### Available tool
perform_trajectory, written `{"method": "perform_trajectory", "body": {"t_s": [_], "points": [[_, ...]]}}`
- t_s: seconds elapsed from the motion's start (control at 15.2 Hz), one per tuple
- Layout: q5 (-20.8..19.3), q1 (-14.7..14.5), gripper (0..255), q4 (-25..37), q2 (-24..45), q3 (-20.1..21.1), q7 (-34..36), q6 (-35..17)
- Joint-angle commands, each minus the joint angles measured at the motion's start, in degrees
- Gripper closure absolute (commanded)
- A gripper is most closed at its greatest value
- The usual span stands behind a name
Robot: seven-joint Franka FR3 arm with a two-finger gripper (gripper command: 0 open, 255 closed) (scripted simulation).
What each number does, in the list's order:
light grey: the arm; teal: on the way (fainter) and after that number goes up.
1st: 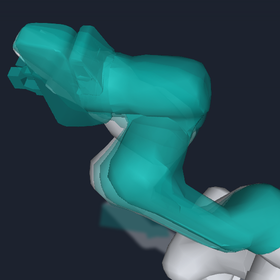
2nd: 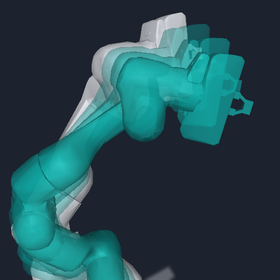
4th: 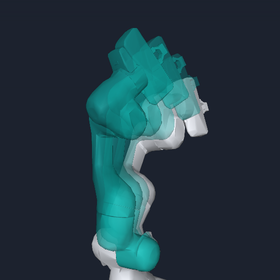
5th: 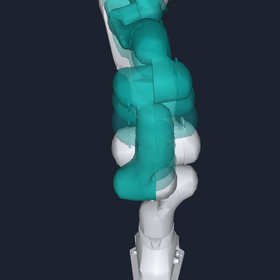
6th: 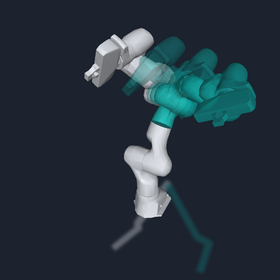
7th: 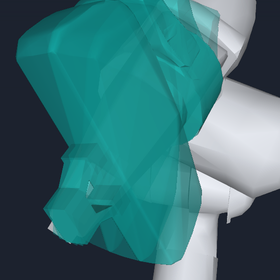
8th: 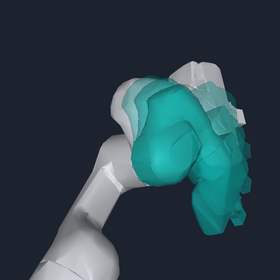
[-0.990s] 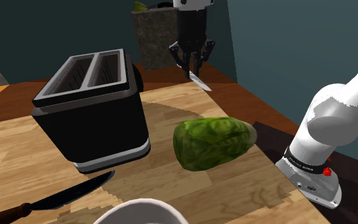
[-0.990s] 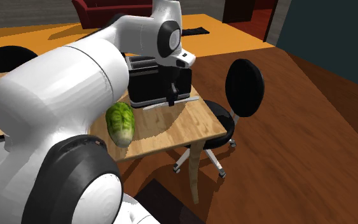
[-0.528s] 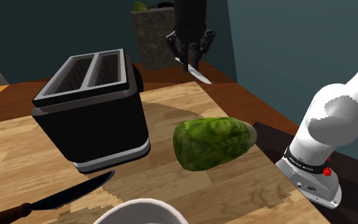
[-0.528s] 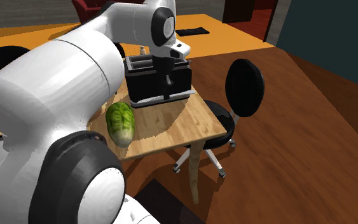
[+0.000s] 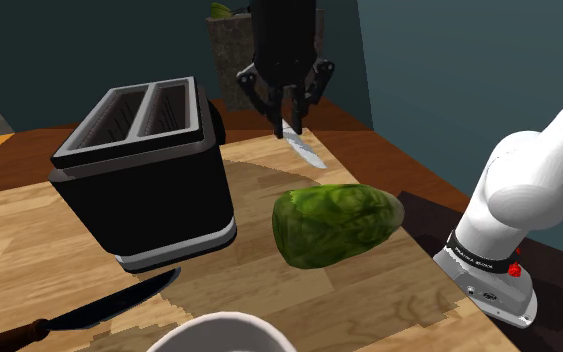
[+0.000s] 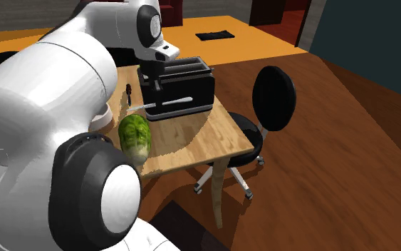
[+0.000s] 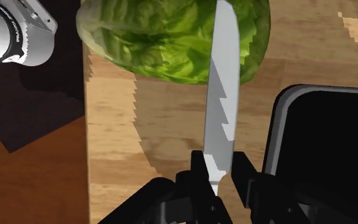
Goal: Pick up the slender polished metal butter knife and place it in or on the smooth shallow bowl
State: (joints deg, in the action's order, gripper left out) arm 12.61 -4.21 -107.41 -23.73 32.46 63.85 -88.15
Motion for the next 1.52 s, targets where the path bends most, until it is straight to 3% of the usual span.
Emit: {"method": "perform_trajectory", "body": {"t_s": [0.0,0.53,0.73,0.92,1.12,1.45], "points": [[0.33,-0.55,255,1.58,0.90,2.44,3.25,0.26],[-2.22,-1.54,255,10.74,9.29,14.73,17.64,0.34],[-5.85,-1.99,255,15.45,14.93,20.70,24.46,0.48],[-12.59,-3.99,255,21.12,23.21,27.20,32.89,1.18],[-22.33,-10.88,255,28.21,33.89,31.08,42.25,3.45],[-35.79,-30.51,255,44.54,49.03,28.06,52.26,10.42]]}}
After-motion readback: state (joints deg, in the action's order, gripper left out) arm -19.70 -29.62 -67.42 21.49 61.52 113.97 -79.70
